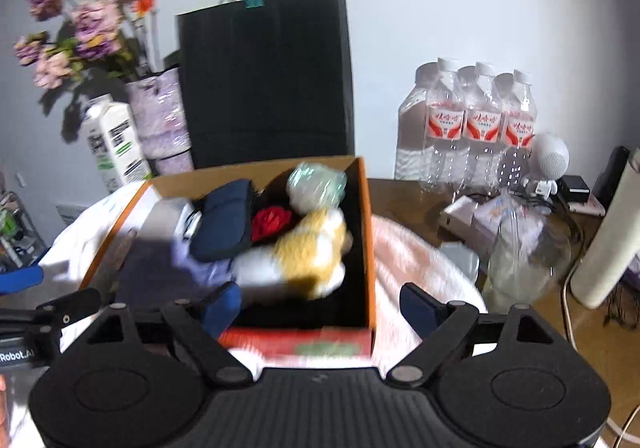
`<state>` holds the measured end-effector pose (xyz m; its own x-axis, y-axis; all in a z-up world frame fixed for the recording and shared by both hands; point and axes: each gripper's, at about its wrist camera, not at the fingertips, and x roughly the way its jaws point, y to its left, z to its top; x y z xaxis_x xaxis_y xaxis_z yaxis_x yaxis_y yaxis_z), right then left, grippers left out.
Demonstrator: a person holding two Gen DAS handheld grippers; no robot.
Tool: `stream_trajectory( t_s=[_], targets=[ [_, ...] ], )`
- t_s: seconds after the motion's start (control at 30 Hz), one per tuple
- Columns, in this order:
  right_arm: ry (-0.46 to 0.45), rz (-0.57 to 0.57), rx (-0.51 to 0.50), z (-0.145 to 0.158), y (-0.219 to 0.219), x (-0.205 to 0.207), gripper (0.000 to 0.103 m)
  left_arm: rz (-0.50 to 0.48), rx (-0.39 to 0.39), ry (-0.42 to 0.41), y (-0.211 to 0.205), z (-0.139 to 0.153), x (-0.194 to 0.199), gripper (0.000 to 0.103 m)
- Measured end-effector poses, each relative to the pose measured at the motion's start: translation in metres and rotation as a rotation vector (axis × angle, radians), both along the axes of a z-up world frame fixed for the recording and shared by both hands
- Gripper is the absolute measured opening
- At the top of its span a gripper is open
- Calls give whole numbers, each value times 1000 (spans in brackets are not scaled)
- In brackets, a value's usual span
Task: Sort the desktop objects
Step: 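Withdraw both tools from the box back over the towel, then grasp the white bottle cap with the left tool while the right tool grasps the yellow charger cube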
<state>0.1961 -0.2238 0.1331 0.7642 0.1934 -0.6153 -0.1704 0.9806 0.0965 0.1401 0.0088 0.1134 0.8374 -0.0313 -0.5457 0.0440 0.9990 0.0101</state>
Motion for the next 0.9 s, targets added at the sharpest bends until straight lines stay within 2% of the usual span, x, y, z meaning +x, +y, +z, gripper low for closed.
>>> stream_trajectory(
  t_s=[0.13,0.23,0.37,0.43,0.5,0.6,0.73,0.9],
  targets=[
    [-74,71,38,-11,-3,-67,87,-67,-45,-77,-1,-3,-74,103],
    [-94,111,44,-28,-9,-119,89,-80,-60,-130,-1,-13,-129,103],
    [-86,90,79,-52,-16,-176,89,-59,-73,-98,-1,-35,-177,103],
    [-97,82,55,-63,-15,-201,89,-49,-86,-77,-1,-44,-195,103],
    [-132,31,13,-74,-13,-225,89,-45,-94,-75,-1,-52,-209,103],
    [-178,-11,17,-85,-13,-253,89,-6,-72,-78,-1,-63,-225,103],
    [-227,10,-6,-95,-2,-278,89,-4,-56,-73,-2,-70,-228,103],
    [-268,31,-47,-93,10,-283,89,20,-73,-63,-1,-76,-227,103]
  ],
)
